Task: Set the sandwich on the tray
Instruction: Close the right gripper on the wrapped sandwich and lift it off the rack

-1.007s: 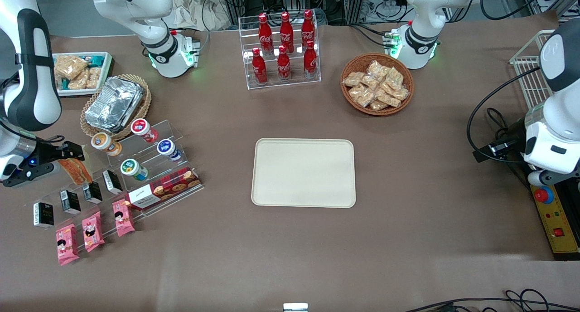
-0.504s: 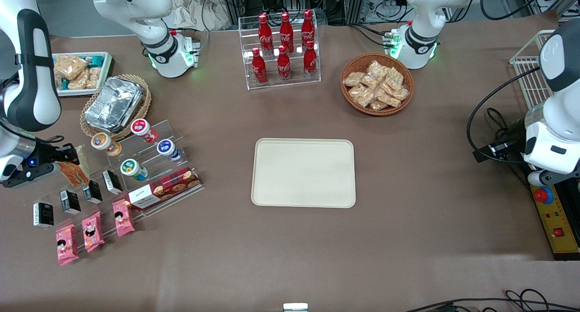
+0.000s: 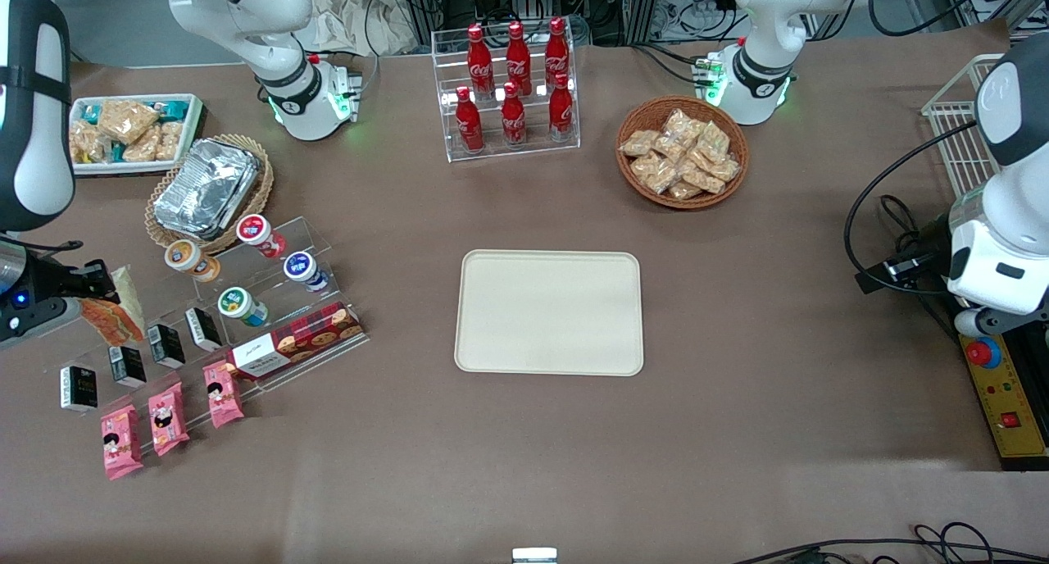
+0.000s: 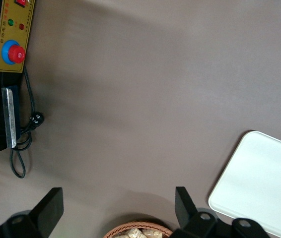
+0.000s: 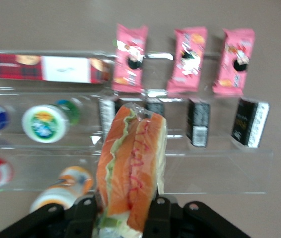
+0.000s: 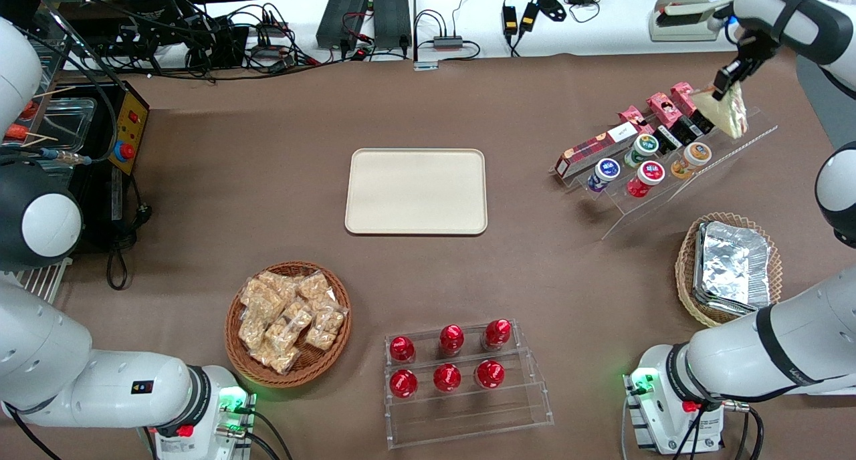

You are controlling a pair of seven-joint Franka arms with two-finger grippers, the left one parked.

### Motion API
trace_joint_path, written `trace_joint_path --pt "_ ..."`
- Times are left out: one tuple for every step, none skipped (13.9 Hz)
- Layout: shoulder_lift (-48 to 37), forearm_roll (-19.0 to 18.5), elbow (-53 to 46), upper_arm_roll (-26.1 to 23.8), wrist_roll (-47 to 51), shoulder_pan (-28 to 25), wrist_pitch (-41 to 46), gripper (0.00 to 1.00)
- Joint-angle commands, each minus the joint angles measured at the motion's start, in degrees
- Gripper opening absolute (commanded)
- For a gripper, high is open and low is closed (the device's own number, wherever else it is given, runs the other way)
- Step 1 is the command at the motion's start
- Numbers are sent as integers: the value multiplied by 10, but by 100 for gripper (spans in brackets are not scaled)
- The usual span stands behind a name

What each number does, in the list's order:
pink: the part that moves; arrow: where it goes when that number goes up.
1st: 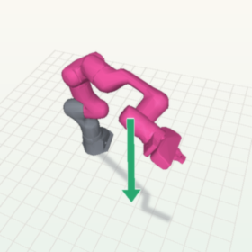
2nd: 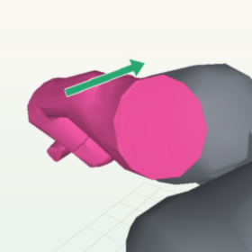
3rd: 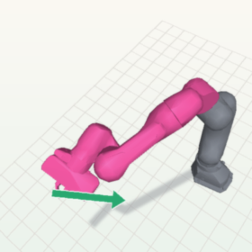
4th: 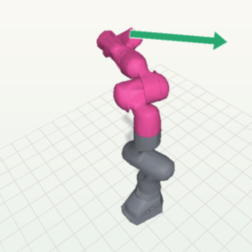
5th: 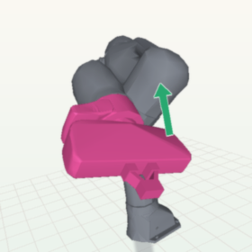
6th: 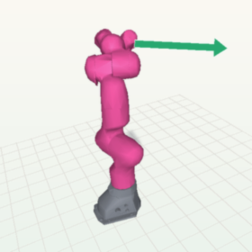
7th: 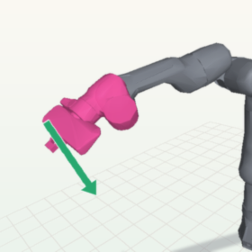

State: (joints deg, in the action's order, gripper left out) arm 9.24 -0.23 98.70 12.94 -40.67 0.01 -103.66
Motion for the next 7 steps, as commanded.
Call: trace_joint_path --pt "20 33 -100 -53 2 1 96 34" --pt "19 45 -106 -73 3 0 112 34" --pt "17 59 -107 -91 4 0 120 34" --pt "15 66 -108 -110 3 -1 125 34" --pt "15 66 -108 -132 3 -2 126 34" --pt "15 67 -108 -158 3 -2 126 34" --pt "17 68 -107 -184 4 -2 125 34"
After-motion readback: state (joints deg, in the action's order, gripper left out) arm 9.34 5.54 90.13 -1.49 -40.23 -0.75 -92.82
